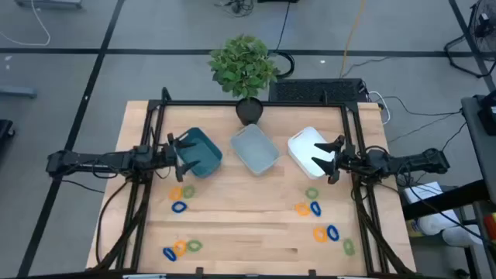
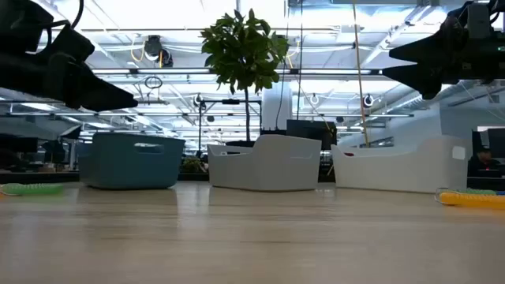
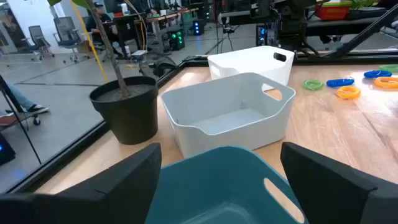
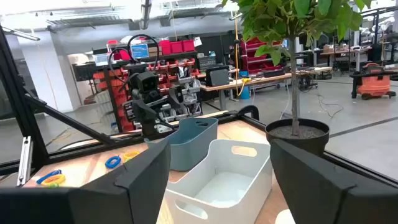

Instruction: Sort spring keychains

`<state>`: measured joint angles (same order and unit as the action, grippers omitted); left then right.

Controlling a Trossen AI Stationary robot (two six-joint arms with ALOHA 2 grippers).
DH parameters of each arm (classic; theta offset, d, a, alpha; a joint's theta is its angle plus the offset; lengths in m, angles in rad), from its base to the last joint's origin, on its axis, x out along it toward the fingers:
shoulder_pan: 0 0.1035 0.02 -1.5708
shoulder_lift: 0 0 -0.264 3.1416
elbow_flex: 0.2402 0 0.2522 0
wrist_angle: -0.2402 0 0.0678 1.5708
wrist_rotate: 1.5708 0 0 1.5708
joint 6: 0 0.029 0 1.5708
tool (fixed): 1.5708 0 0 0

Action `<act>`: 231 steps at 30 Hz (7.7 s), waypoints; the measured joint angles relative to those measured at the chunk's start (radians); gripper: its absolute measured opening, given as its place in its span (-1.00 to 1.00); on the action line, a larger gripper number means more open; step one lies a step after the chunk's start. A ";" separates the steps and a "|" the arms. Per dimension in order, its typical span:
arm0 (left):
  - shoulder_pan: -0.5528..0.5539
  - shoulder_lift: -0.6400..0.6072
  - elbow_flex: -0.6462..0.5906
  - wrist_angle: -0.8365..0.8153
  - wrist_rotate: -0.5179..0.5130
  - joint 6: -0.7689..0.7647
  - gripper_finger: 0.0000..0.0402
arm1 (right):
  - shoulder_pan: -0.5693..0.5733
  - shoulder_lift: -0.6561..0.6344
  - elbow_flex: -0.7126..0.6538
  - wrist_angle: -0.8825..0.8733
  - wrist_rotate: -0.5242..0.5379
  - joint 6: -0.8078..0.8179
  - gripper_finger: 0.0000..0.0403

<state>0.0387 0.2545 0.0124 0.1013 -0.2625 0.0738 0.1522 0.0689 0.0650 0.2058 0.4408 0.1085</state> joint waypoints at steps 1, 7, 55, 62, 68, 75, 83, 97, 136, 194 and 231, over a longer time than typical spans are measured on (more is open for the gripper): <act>0.000 0.000 0.000 0.000 0.000 0.000 0.67 | 0.000 0.000 0.000 0.000 0.000 0.000 0.30; 0.000 0.000 0.000 0.000 0.000 0.000 0.67 | 0.000 0.000 0.000 0.000 0.000 0.000 0.30; 0.000 0.000 0.000 0.000 0.000 0.000 0.67 | 0.000 0.000 0.000 0.000 0.000 0.000 0.30; 0.000 0.000 0.000 0.000 0.000 0.000 0.67 | 0.000 0.000 0.000 0.000 0.000 0.000 0.30; 0.000 0.000 0.000 0.000 0.000 0.000 0.67 | 0.000 0.000 0.000 0.000 0.000 0.000 0.30; 0.000 0.000 0.000 0.000 0.000 0.000 0.67 | 0.000 0.000 0.000 0.000 0.000 0.000 0.30; 0.000 0.000 0.000 0.000 0.000 0.000 0.67 | 0.000 0.000 0.000 0.000 0.000 0.000 0.30; 0.000 0.000 0.000 0.000 0.000 0.000 0.67 | 0.000 0.000 0.000 0.000 0.000 0.000 0.30; 0.000 0.000 0.000 0.000 0.000 0.000 0.67 | 0.000 0.000 0.000 0.000 0.000 0.006 0.30; 0.000 0.000 0.000 0.000 0.000 0.000 0.67 | 0.000 0.805 1.142 -1.082 0.075 0.116 0.52; 0.000 0.000 0.000 0.006 -0.001 0.000 0.67 | 0.157 1.203 1.381 -1.591 -0.315 0.211 0.52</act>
<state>0.0388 0.2546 0.0124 0.1070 -0.2630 0.0738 0.3090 1.2718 1.4456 -1.3850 0.1258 0.3192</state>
